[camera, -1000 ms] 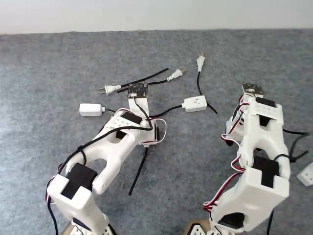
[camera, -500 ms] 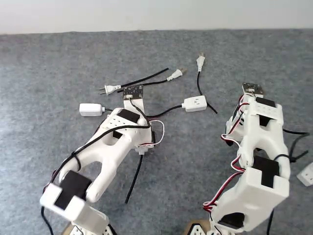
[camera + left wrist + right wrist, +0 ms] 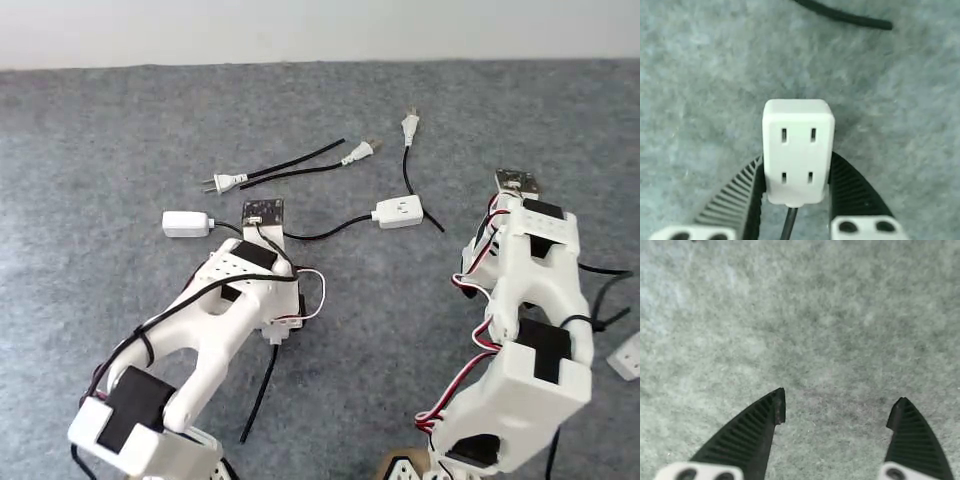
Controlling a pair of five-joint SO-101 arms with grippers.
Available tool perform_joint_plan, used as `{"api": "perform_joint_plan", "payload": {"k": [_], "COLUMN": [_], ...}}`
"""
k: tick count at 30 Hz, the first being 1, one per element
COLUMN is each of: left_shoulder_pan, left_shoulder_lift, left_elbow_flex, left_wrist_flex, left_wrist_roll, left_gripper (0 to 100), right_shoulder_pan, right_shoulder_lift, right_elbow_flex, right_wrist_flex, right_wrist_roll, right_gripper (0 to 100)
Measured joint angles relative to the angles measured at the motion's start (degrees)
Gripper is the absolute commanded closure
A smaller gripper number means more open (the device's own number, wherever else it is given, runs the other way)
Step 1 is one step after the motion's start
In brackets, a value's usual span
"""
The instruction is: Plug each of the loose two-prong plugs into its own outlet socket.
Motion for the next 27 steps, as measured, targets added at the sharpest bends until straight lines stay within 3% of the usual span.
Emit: {"api": "perform_joint_plan", "payload": {"k": [10,17,27], "left_shoulder_pan": [7.2,8.4,8.5], "left_shoulder_lift": [-0.1,-0.1,0.1], "left_elbow_flex": [0.0,-2.0,-4.2], "left_wrist_flex": [-1.5,-5.1,-5.3], "left_wrist_roll": [-0.1,0.2,7.6], "left_gripper": [98,98,99], "right_shoulder_pan": [0.0,0.0,0.0], "right_shoulder_lift": [0.0,0.0,0.0], "right_elbow_flex": [0.0,0.0,0.0], "right_wrist_flex": [0.0,0.0,0.0], "right_wrist_roll": [0.0,0.0,0.0], "right_gripper": [67.4,67.4,67.4]}}
